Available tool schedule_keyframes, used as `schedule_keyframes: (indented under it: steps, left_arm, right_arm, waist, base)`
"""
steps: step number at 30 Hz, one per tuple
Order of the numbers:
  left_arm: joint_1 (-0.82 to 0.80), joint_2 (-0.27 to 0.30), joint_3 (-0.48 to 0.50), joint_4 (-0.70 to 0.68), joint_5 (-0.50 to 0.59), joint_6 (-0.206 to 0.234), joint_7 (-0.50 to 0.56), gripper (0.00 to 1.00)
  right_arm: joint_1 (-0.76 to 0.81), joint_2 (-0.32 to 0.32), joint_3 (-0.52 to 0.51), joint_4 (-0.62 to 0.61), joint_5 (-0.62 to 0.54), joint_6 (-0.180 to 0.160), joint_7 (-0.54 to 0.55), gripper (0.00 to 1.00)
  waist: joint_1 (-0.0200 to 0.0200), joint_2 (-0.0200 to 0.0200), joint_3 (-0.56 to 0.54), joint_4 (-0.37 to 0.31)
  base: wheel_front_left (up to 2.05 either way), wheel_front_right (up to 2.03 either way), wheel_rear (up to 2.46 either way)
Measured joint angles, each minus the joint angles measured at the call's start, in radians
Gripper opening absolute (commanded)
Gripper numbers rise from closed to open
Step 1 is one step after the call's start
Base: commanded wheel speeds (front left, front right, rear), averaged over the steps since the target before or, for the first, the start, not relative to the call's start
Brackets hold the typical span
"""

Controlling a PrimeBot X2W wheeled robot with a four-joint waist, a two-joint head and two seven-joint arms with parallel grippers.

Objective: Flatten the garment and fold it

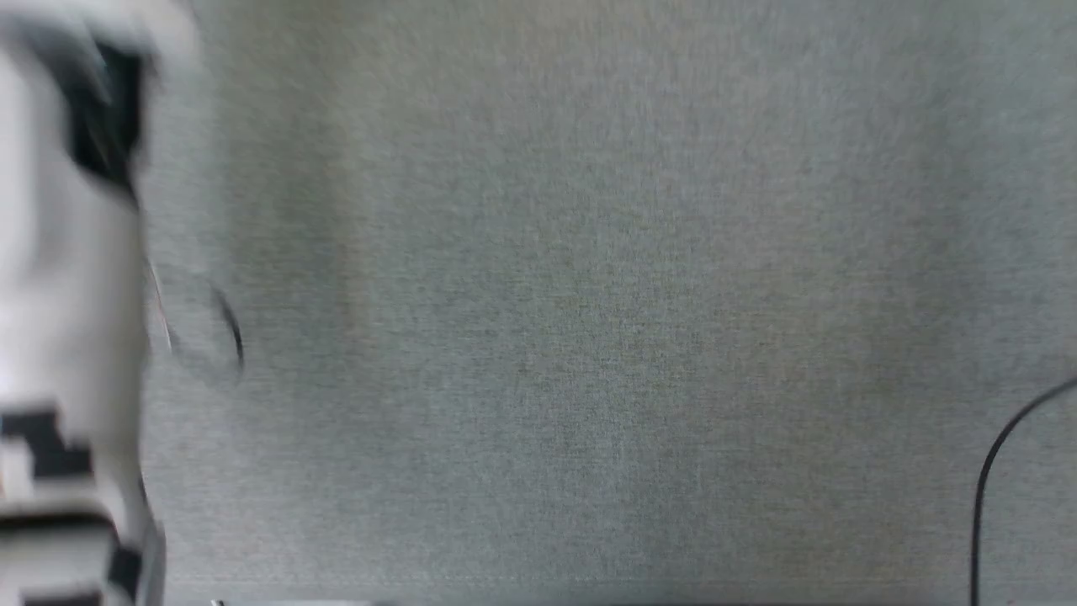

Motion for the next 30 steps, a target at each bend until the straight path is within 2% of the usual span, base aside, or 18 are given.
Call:
schedule_keyframes:
  steps: [6,10,15,23,30]
  left_arm:
    - [0.290,0.065,-0.014,-0.044,0.002,-0.002,0.045,0.00]
    - [0.431,0.109,-0.013,-0.102,-0.004,-0.002,0.122,0.00]
    - [0.609,0.151,-0.031,-0.175,-0.017,-0.010,0.226,0.00]
    - [0.871,0.169,-0.057,-0.340,-0.071,-0.009,0.387,0.00]
    - [1.058,0.180,-0.049,-0.496,-0.124,0.017,0.470,0.00]
  right_arm:
    - [0.244,-0.049,0.068,-0.060,0.092,0.000,0.047,0.00]
    - [0.368,-0.102,0.084,-0.119,0.128,0.001,0.087,0.00]
    - [0.510,-0.132,0.084,-0.181,0.179,0.001,0.191,0.00]
    - [0.747,-0.201,0.075,-0.328,0.229,0.001,0.394,0.00]
    - [0.958,-0.246,-0.010,-0.487,0.239,0.001,0.543,0.00]
  waist:
    - [-0.0003,0.0000,-0.135,0.006]
    - [-0.0004,0.0000,-0.231,0.006]
    - [-0.0005,0.0000,-0.345,0.005]
    - [-0.0004,0.0000,-0.498,0.008]
    - [-0.0003,0.0000,-0.581,0.017]
  base:
    - [0.00,0.00,0.00]
    - [0.00,0.00,0.00]
    - [0.00,0.00,0.00]
    - [0.00,0.00,0.00]
    - [0.00,0.00,0.00]
